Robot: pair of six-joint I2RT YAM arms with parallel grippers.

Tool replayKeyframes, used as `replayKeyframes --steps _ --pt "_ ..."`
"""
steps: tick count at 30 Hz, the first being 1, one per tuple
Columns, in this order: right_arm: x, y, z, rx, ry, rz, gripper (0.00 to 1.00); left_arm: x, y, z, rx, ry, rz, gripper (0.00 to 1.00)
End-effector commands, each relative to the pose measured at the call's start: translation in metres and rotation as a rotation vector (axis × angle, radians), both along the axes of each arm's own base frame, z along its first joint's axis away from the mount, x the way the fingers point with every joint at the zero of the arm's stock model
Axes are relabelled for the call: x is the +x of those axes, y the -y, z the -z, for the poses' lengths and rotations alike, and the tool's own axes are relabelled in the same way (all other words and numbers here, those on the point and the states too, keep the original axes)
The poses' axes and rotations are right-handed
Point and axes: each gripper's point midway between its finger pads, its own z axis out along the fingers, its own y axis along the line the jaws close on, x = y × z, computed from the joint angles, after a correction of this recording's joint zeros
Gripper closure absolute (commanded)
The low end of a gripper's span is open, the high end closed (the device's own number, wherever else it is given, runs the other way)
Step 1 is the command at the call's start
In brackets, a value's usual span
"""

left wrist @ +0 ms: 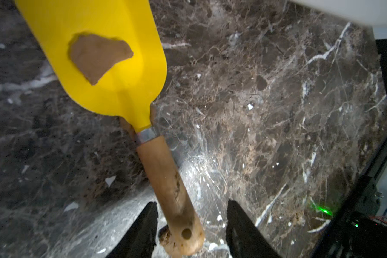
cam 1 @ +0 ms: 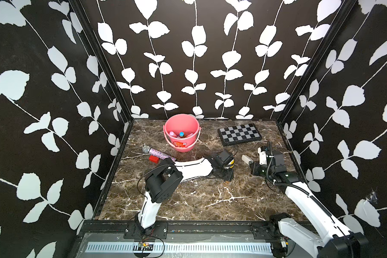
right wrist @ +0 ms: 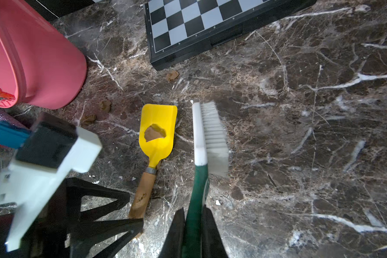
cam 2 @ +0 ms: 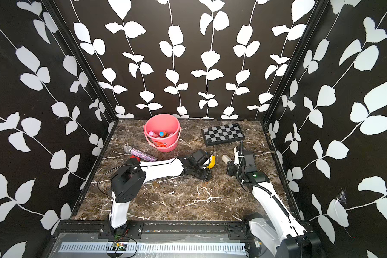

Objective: Brush the soil off the hand trowel and place it into the bucket
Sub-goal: Pick up the hand trowel from the center of the board.

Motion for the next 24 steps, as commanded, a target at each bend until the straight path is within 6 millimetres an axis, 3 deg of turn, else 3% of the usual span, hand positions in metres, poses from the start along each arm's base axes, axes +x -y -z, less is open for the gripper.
replayKeyframes --steps 1,13,24 --pt "0.007 -0.004 -0.009 0.025 0.060 -0.016 1.00 0.006 0.002 -0.002 0.043 0.053 0.004 0.47" --pt "0.011 -0.011 -0.003 0.061 0.052 -0.033 1.00 0.007 -0.013 0.019 0.219 0.145 0.036 0.48" --pt "0.007 -0.009 0.000 0.049 0.047 -0.035 1.00 0.005 -0.013 0.031 0.227 0.131 0.054 0.63"
